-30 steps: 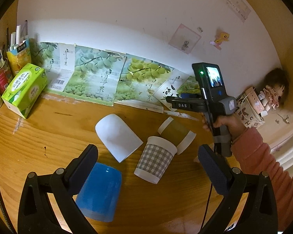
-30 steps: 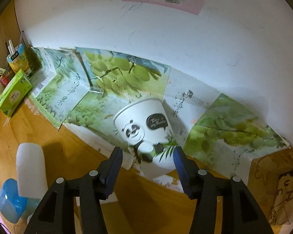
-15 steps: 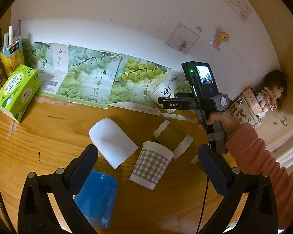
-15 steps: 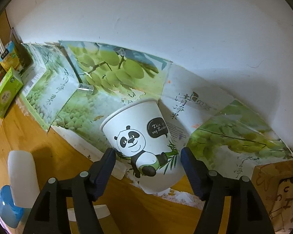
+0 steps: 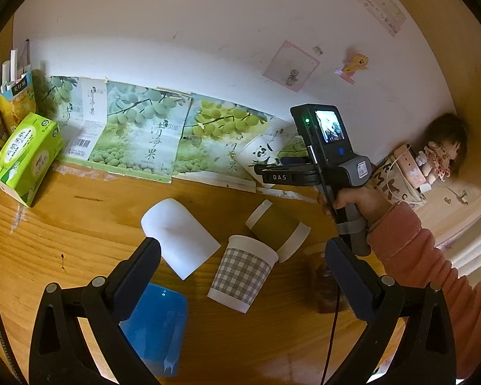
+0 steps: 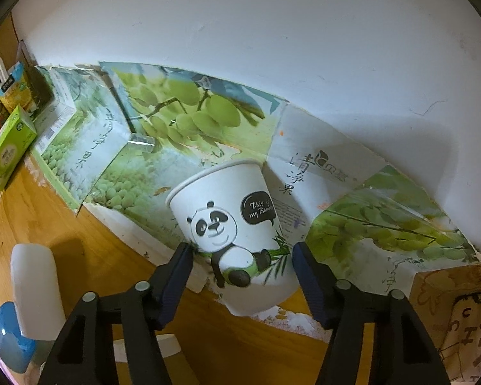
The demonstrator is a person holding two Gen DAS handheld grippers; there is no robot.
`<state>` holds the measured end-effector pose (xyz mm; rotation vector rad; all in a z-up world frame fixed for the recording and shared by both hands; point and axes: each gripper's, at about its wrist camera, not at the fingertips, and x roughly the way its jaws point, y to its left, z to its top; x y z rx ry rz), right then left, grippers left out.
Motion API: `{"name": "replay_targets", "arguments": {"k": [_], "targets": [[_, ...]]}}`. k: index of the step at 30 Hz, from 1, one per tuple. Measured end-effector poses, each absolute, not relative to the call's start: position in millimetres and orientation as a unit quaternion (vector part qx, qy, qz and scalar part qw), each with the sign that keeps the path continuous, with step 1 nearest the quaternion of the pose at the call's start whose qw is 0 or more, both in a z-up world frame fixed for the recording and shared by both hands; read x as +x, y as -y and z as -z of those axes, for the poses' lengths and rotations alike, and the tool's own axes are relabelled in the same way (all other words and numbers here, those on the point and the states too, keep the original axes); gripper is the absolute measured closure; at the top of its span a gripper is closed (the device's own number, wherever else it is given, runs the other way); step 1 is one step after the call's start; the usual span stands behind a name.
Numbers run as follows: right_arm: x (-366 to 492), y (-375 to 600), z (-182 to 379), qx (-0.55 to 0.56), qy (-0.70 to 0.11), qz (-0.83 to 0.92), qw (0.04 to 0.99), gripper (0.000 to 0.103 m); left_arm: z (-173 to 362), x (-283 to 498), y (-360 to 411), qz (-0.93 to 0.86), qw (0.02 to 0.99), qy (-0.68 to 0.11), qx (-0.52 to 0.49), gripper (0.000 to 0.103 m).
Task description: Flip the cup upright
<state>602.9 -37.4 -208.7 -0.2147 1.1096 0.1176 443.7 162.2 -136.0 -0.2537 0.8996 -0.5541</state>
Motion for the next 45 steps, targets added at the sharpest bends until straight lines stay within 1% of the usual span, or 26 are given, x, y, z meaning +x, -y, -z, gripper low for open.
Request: {"name": "replay_targets", "arguments": {"k": [6,15,21,30,36,45], "targets": [[594.2,34.6,200.5,-0.102,-0.518,-0.052,0.848,0.049,130.2,436.7,-165.5,0.269,0.858,-0.421,-0.122,0.001],[572.1,41.3,165.2,-0.069,-0.498,-0.044,0.863,0.050,116.0,423.7,-174.5,0.273,0.863,-0.404,-0.131,0.001],[540.5,56.8,135.3,-0.021,-0.488,-0.027,0.872,0.050,106.1,411.9,-180.3,0.271,0.870,-0.390,-0.133,0.001],[466.9,87.4,104.9,0.110,-0.472,-0.021,0.874,0.052,95.2,381.3,-177.5,0.266,0.880,-0.375,-0.115,0.001],[405.0,84.8,97.1,0.109,-0.467,-0.033,0.877,0.052,92.0,353.4,-168.5,0.273,0.880,-0.375,-0.105,0.001],[322.4,56.8,108.3,0.128,-0.478,-0.053,0.868,0.052,93.5,309.1,-155.4,0.283,0.874,-0.386,-0.087,0.001]]}}
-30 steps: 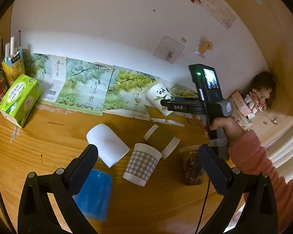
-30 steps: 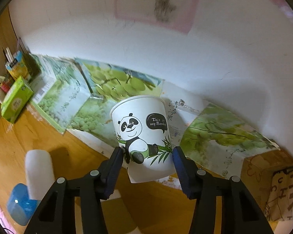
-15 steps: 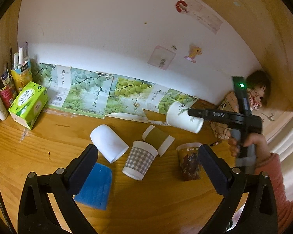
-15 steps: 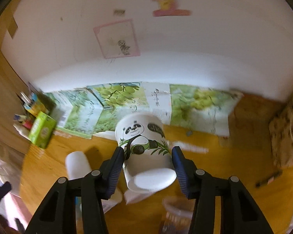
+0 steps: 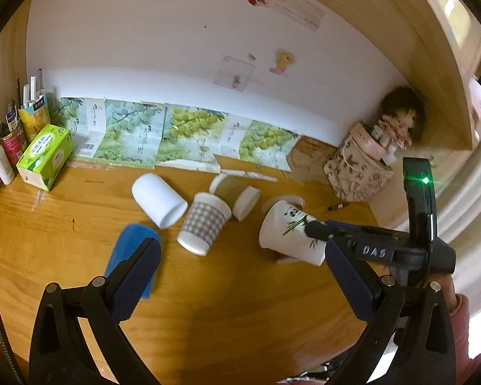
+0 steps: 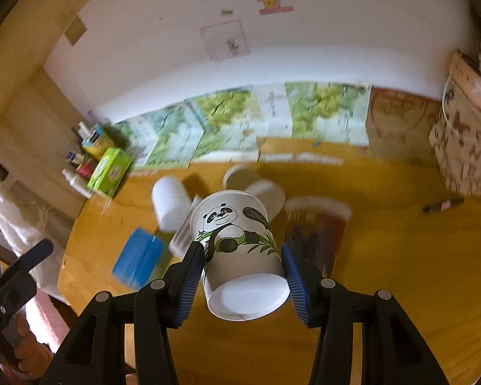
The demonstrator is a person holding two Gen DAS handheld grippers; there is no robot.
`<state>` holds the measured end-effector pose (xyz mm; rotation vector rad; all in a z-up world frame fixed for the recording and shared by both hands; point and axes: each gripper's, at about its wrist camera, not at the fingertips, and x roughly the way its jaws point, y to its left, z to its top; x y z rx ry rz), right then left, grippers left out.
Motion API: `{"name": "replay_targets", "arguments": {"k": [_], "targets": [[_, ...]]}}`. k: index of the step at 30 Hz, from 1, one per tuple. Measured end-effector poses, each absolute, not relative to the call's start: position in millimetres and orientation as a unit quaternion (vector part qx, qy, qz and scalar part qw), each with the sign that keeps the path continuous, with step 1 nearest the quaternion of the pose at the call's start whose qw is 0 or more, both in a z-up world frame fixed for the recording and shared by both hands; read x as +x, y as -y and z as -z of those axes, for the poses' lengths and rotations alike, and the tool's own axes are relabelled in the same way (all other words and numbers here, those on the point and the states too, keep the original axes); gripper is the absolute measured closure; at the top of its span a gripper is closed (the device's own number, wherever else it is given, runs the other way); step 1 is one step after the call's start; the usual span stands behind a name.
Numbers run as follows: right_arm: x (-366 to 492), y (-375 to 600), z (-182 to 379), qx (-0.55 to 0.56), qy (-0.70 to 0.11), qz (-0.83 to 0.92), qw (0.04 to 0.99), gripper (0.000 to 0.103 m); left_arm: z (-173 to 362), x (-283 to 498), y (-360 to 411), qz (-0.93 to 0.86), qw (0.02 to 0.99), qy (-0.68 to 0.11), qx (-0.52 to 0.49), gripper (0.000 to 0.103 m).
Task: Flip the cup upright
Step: 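Lift the panda cup with the right gripper and carry it toward the left gripper, then hold the panda cup with the right gripper while the left gripper approaches it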
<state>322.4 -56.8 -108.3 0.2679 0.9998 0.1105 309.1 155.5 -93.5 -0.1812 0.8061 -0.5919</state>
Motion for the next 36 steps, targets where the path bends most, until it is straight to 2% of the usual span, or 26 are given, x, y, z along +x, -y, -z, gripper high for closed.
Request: {"name": "replay_targets", "arguments": {"k": [16,36], "targets": [[245.2,18.1,171.8,0.146,-0.532,-0.040,0.833,0.052,126.7,236.4,-164.5,0.245,0.861,-0.439,-0.074,0.001],[217.1,-11.0,207.7,0.124,-0.576,-0.041,0.807,0.053,155.2,235.4,-157.0,0.218,0.844,-0.486,-0.065,0.001]]}}
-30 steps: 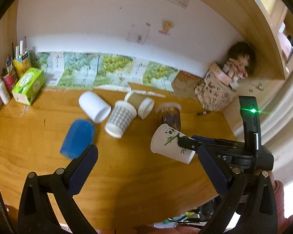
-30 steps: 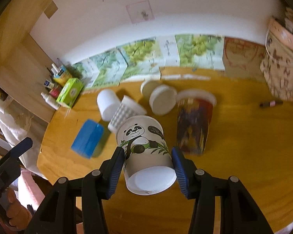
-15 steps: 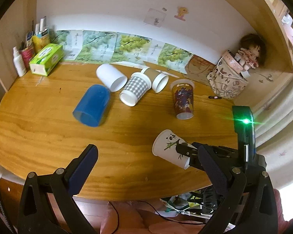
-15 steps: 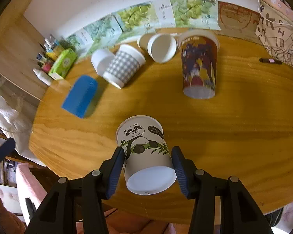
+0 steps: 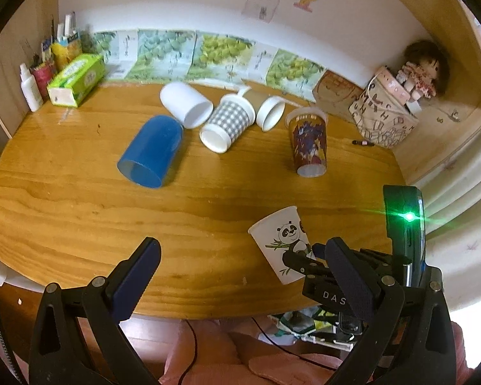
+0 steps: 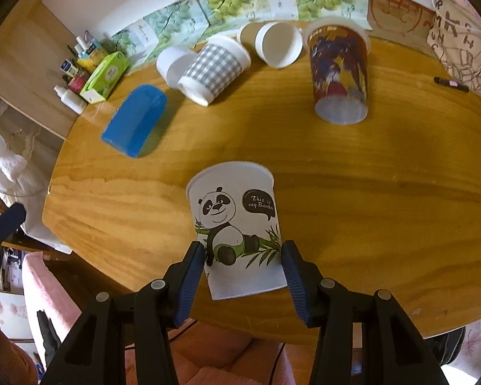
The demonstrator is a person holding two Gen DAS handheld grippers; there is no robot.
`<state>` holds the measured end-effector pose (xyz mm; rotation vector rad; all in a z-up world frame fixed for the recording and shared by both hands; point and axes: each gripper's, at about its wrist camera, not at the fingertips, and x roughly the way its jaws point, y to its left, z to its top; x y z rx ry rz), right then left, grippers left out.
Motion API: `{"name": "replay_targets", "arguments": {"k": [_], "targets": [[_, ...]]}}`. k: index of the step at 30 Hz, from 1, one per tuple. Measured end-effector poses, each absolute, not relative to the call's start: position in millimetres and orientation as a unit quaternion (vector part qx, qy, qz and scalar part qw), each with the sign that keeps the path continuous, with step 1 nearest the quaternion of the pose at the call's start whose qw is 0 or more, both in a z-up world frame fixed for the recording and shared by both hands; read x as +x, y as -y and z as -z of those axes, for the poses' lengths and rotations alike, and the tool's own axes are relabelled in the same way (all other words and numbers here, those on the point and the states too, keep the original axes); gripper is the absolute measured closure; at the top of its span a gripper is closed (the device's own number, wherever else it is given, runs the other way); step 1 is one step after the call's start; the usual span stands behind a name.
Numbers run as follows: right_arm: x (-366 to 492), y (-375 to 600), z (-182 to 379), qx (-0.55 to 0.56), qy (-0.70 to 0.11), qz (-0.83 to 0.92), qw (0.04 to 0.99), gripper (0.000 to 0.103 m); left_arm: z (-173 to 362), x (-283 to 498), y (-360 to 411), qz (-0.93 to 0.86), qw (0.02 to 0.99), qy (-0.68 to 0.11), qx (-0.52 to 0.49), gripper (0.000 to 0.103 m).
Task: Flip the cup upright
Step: 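Hold the panda cup with the right gripper while the left gripper approaches it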
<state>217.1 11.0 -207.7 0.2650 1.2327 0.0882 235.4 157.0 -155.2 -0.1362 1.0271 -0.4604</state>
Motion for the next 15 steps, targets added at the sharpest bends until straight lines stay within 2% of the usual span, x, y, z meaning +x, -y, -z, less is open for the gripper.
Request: {"name": "replay_targets", "arguments": {"k": [15], "targets": [[213.3,2.0,225.5,0.186,-0.586,-0.079,0.784,0.055,199.6,257.4,-126.9,0.241,0.781,-0.573,-0.055,0.001]]}}
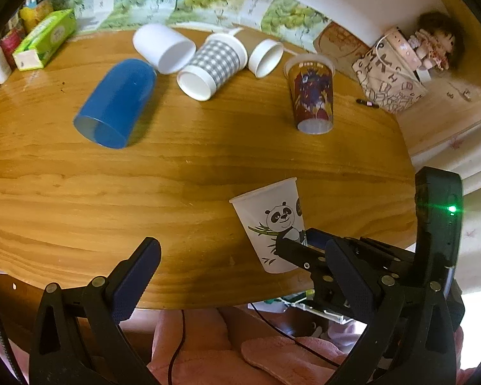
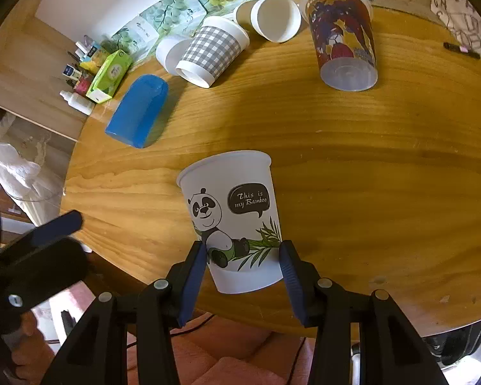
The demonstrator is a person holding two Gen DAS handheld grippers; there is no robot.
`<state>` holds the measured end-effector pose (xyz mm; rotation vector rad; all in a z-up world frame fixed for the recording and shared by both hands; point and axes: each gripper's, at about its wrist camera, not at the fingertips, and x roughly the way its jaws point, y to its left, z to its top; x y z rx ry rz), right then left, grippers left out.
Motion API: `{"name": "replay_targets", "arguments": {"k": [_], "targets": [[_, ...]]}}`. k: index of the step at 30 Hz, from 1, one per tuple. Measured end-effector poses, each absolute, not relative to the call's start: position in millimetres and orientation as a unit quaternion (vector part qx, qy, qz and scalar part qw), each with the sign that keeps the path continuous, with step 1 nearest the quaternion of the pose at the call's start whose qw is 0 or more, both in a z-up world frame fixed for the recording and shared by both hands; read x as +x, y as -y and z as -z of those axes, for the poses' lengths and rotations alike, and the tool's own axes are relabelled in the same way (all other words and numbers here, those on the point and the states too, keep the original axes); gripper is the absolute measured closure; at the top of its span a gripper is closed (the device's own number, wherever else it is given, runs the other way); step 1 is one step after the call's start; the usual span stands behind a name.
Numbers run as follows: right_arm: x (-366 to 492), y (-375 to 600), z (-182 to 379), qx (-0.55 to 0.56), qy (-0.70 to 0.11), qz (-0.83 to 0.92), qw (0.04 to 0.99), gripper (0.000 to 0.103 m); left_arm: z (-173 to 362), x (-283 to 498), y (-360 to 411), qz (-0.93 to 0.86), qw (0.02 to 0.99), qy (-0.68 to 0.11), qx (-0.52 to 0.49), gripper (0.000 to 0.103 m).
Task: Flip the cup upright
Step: 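Hold the panda cup with the right gripper while the left gripper approaches it, then close the left gripper on the panda cup while the right gripper holds it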
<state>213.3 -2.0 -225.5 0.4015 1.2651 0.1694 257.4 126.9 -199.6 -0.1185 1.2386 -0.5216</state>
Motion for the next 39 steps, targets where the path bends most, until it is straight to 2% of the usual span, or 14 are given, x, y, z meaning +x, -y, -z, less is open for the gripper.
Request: {"name": "replay_targets", "arguments": {"k": [10,18,37,39], "targets": [[207.1,14.4,229.5,0.220,-0.588,-0.108,0.771,0.055,214.2,271.6,-108.3,0.255,0.759,-0.598,-0.040,0.001],[198.4,17.0,226.9,0.209,-0.588,-0.127,0.771,0.047,238.7,285.4,-102.6,0.259,0.729,-0.631,-0.058,0.001],[178.7,36.5,233.2,0.231,-0.594,-0.073,0.767,0.046,270.5,314.6,-88.7,0.263,0.685,-0.672,-0.096,0.001],[176.4,38.3,232.5,0.233,-0.593,-0.068,0.768,0.046,270.9,316.3,-86.9,0.265,0.685,-0.672,-0.096,0.004]]}}
